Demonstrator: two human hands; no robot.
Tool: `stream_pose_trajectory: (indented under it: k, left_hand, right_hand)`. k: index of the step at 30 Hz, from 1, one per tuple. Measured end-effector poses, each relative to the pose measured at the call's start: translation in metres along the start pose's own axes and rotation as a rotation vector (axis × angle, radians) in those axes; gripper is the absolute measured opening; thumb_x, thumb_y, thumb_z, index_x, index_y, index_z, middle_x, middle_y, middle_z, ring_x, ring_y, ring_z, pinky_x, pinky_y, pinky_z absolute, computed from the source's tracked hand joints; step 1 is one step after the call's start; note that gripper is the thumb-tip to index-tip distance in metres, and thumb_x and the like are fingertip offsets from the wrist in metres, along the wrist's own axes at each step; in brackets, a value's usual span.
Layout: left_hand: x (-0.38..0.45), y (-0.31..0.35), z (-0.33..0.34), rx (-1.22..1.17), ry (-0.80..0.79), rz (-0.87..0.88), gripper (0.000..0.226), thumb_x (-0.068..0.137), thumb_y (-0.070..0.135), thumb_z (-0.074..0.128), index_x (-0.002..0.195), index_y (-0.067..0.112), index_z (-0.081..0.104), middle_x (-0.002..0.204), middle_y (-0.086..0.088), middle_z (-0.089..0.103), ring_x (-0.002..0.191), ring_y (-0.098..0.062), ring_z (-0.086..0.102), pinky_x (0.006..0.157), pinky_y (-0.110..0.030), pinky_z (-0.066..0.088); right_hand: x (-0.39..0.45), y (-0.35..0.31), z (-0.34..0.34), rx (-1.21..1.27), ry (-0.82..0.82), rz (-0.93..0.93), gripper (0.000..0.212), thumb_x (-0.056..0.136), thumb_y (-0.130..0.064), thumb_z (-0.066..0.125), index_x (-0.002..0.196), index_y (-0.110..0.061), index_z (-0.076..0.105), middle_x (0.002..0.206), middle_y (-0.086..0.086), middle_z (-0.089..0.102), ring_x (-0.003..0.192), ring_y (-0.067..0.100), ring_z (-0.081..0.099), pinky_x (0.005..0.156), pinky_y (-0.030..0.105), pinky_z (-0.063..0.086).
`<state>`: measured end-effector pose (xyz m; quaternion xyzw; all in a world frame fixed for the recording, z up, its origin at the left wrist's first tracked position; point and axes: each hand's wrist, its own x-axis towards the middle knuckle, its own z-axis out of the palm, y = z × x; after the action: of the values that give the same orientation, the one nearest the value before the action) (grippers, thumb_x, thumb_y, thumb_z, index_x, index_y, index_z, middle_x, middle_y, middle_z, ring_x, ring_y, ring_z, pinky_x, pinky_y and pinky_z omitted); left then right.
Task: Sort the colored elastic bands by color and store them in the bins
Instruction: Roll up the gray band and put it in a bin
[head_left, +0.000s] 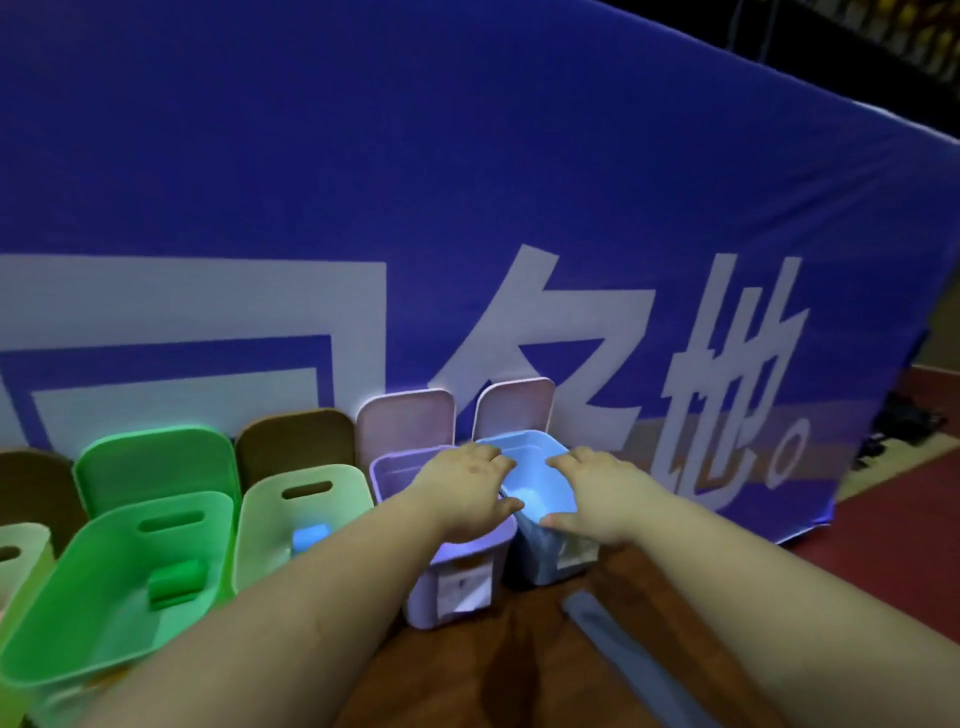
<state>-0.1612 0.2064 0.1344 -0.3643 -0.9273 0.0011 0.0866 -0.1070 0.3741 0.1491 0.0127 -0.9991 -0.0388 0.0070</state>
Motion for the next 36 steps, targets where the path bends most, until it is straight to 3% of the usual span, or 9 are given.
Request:
stream_pose_trajectory:
  k: [5,8,12,23,29,36]
  left_hand:
    - [0.005,0.042,0.078,0.024,0.044,0.089,0.052,0.094,0.044,0.043,0.138,0.014,0.044,0.141,-0.008,0.043,0.129,-0.025,0.039,0.104,-0.035,0.03]
    - [-0.003,0.063,0.123,0.016,0.033,0.076,0.062,0.089,0.056,0.032,0.135,0.017,0.047,0.139,-0.006,0.046,0.126,-0.024,0.042,0.103,-0.033,0.032]
    - [-0.019,0.088,0.171,-0.041,-0.025,0.039,0.054,0.094,0.05,0.041,0.136,0.017,0.045,0.138,-0.007,0.045,0.127,-0.024,0.041,0.104,-0.034,0.033]
    - [-0.022,0.127,0.21,-0.136,-0.147,-0.078,0.057,0.094,0.054,0.04,0.139,0.019,0.041,0.143,-0.007,0.041,0.13,-0.025,0.038,0.107,-0.039,0.033]
    - [0.017,0.127,0.233,-0.214,-0.177,-0.146,0.057,0.095,0.054,0.037,0.137,0.016,0.043,0.138,-0.009,0.044,0.127,-0.026,0.04,0.105,-0.04,0.035]
    - [0.062,0.12,0.272,-0.27,-0.117,-0.325,0.065,0.096,0.058,0.024,0.141,0.012,0.036,0.144,-0.014,0.032,0.13,-0.032,0.032,0.107,-0.041,0.029]
  right_hand:
    - [-0.016,0.028,0.085,0.035,0.014,0.031,0.07,0.083,-0.054,0.058,0.141,-0.021,0.033,0.141,0.005,0.039,0.128,0.026,0.04,0.102,0.04,0.039]
    - [-0.03,0.037,0.129,0.045,0.008,0.033,0.07,0.083,-0.056,0.057,0.139,-0.019,0.035,0.138,0.007,0.041,0.124,0.028,0.043,0.1,0.041,0.041]
    - [-0.057,0.047,0.174,0.038,-0.021,0.079,0.075,0.086,-0.058,0.053,0.144,-0.018,0.029,0.142,0.009,0.037,0.128,0.029,0.039,0.102,0.042,0.039]
    - [-0.093,0.068,0.221,0.132,-0.068,0.223,0.076,0.088,-0.058,0.049,0.147,-0.019,0.024,0.149,0.01,0.03,0.133,0.03,0.035,0.107,0.042,0.036]
    - [-0.058,0.078,0.24,0.216,-0.061,0.283,0.066,0.094,-0.057,0.037,0.145,-0.016,0.028,0.147,0.011,0.033,0.132,0.031,0.035,0.106,0.043,0.035]
    - [-0.017,0.081,0.289,0.24,0.04,0.462,0.063,0.097,-0.055,0.022,0.141,-0.012,0.035,0.145,0.009,0.037,0.132,0.028,0.034,0.107,0.042,0.027]
